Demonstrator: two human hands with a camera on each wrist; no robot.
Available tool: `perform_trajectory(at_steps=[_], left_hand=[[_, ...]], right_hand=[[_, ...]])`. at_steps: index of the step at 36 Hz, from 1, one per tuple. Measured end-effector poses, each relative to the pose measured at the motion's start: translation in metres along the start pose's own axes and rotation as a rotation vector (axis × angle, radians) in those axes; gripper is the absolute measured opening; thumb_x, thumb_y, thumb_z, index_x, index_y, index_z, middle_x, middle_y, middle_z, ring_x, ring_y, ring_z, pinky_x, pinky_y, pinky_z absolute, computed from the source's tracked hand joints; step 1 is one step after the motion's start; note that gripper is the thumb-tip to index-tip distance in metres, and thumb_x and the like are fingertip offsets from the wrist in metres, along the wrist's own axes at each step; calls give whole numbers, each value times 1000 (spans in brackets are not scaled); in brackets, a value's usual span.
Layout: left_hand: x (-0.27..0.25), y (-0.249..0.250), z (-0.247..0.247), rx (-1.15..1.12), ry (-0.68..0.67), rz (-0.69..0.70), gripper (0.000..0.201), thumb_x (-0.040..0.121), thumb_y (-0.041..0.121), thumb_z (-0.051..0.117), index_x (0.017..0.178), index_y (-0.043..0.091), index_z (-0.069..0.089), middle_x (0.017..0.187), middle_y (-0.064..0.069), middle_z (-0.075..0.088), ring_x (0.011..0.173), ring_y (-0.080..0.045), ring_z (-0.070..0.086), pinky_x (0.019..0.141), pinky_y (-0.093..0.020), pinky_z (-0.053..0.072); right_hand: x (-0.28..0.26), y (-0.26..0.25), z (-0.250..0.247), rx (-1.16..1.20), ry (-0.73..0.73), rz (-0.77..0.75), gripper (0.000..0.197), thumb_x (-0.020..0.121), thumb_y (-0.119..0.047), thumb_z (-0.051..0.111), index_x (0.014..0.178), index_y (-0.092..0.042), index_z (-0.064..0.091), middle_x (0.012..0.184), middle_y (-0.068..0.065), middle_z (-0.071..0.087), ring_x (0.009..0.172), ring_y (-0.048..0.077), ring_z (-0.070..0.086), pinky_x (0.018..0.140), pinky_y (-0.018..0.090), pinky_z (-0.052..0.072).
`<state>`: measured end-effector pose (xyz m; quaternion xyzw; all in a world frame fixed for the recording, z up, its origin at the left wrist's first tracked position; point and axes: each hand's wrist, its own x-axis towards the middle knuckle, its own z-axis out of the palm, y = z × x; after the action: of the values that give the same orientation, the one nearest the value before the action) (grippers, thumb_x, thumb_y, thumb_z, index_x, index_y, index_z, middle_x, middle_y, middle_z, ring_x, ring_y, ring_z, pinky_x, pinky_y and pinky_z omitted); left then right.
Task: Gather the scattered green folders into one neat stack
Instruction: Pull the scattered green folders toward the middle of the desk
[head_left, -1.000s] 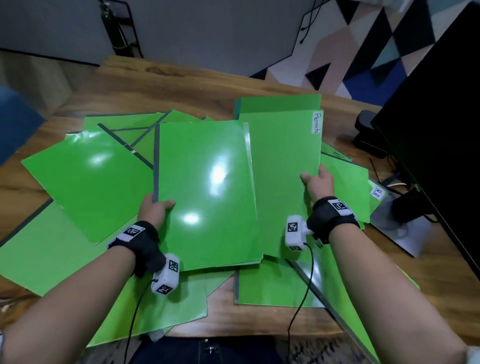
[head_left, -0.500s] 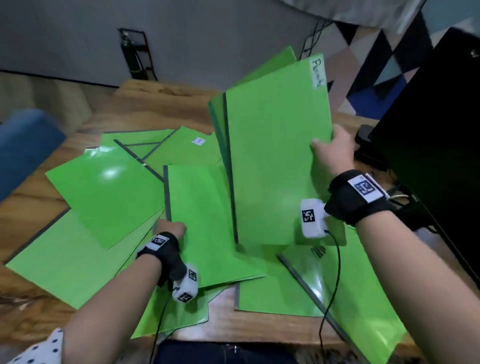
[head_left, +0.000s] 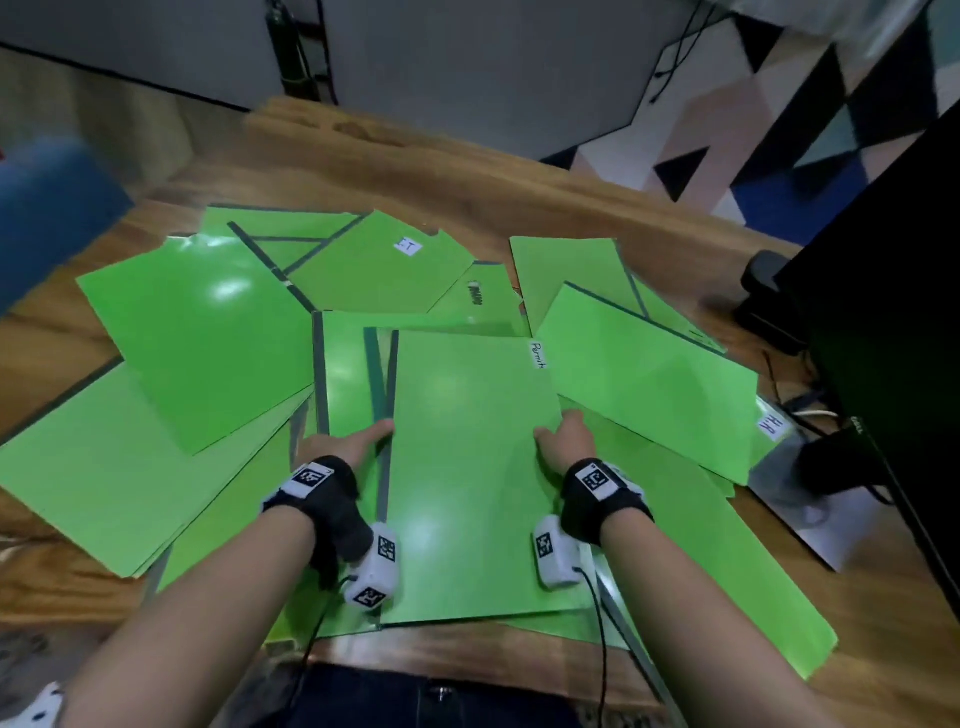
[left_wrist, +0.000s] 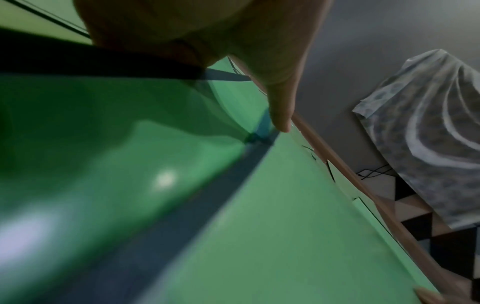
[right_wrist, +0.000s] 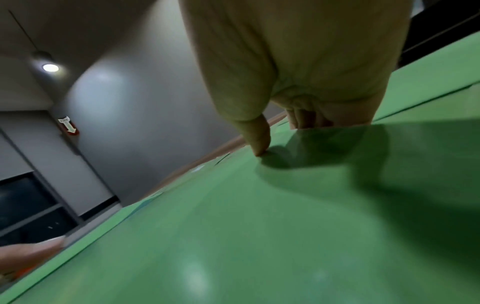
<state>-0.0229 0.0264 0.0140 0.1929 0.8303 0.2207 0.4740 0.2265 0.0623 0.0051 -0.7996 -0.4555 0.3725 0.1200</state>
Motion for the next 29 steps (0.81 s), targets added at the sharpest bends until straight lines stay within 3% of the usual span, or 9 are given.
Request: perform_trajectory(at_steps=[5, 9, 12, 15, 18, 21, 23, 26, 29], left_hand=[[-3, 1, 16, 106, 19, 14, 110, 61, 53, 81, 140, -2, 29, 133, -20, 49, 113, -36, 55, 86, -41, 48], [2, 1, 8, 146, 60, 78, 92, 66, 50, 79, 130, -5, 43, 105, -16, 56, 86, -29, 53, 82, -38, 48], [13, -1, 4, 150, 83, 89, 89, 67, 47, 78, 128, -7, 43, 103, -15, 56, 81, -28, 49, 74, -36, 46], [19, -3, 5, 206, 78, 76, 88, 69, 46, 77, 130, -7, 41, 112, -20, 58, 81, -28, 49, 71, -35, 46], [28, -4, 7, 234, 89, 76, 83, 67, 48, 78, 123, -6, 45, 103, -18, 59, 83, -29, 57, 75, -37, 53], [36, 1, 9, 278, 104, 111, 81, 64, 53, 78, 116, -2, 49, 91, -13, 60, 85, -30, 64, 76, -43, 57], [42, 5, 10, 305, 115, 138, 84, 62, 55, 78, 119, 1, 49, 94, -12, 61, 85, -29, 64, 75, -42, 57], [51, 10, 10, 323, 118, 161, 85, 60, 54, 79, 120, 1, 49, 93, -12, 61, 81, -28, 64, 71, -42, 58], [57, 10, 10, 337, 112, 177, 82, 61, 54, 79, 117, 1, 50, 97, -14, 61, 83, -29, 63, 70, -41, 57]], right_hand=[[1, -14, 29, -80, -173, -101, 72, 93, -25, 57, 147, -2, 17, 149, 17, 34, 135, 31, 38, 106, 38, 35], [0, -17, 37, -162, -229, -157, 72, 91, -34, 58, 146, -3, 23, 146, 16, 38, 132, 31, 41, 105, 40, 38], [7, -13, 27, -211, -218, -208, 54, 93, -33, 52, 139, -6, 40, 134, 14, 52, 119, 29, 54, 100, 40, 45], [29, 2, 8, -173, -65, -137, 33, 93, -25, 51, 119, -5, 57, 104, 9, 64, 87, 23, 64, 80, 36, 55], [55, 19, -14, -154, 76, 13, 20, 93, -20, 53, 99, -2, 58, 86, 7, 57, 76, 22, 57, 56, 24, 45], [82, 32, -30, -281, 188, 78, 47, 87, -33, 62, 123, -6, 47, 123, 14, 52, 112, 31, 52, 83, 38, 51], [93, 36, -38, -420, 195, 20, 75, 84, -48, 61, 143, -14, 30, 147, 13, 33, 133, 34, 35, 104, 53, 38], [107, 41, -44, -513, 68, -30, 90, 84, -63, 50, 152, -25, 5, 160, 6, -1, 146, 33, 4, 110, 64, 17], [114, 50, -41, -587, -82, -43, 95, 82, -72, 43, 152, -28, -3, 159, 5, -12, 146, 35, -6, 110, 65, 15]])
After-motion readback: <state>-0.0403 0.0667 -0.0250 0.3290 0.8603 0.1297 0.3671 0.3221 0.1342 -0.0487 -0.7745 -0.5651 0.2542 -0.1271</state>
